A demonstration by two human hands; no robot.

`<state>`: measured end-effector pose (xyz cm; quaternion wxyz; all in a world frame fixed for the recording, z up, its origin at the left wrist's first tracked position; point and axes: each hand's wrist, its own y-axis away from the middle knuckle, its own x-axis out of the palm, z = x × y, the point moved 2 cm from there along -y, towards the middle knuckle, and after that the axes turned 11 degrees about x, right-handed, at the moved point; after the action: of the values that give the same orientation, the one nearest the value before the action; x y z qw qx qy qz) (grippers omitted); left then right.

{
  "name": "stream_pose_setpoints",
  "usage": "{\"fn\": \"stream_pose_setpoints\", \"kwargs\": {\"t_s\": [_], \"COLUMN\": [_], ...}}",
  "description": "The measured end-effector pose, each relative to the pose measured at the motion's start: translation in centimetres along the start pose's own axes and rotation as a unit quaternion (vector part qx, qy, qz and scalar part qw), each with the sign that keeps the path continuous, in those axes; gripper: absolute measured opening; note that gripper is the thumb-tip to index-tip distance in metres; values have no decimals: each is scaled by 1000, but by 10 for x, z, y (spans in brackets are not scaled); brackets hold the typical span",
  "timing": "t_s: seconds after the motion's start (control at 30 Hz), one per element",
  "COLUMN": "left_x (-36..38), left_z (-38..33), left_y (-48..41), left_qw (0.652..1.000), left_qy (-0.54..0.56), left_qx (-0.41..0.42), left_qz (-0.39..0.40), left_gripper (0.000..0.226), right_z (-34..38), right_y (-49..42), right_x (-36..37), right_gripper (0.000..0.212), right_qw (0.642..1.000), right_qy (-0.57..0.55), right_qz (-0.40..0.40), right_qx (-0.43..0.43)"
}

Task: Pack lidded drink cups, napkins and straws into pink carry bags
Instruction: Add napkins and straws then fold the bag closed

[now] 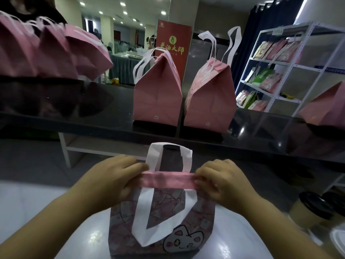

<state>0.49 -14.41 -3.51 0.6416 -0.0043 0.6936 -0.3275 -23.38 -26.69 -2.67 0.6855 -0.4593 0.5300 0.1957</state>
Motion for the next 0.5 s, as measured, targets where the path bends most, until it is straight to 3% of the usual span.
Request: {"fn": "stream_pose_setpoints", "kwargs": {"t_s": [0.23,0.37,0.5], "left_x": [23,31,31], "left_z": [8,12,16], "left_y": [-26,-27,-18], "left_qw": [997,994,992], "left_qy": [8,29,56], "left_qx": [-75,-98,-113], "left_qz": [34,28,19], "left_gripper": [37,30,50], "right_z": [25,34,24], "right_y": [-33,-40,-32], "right_x": [19,28,25], "right_gripper": [37,30,32], "right_qw": [996,996,993], "right_qy": [-41,-41,-42], "right_qz": [61,49,54], "right_qx": [46,60,93]}}
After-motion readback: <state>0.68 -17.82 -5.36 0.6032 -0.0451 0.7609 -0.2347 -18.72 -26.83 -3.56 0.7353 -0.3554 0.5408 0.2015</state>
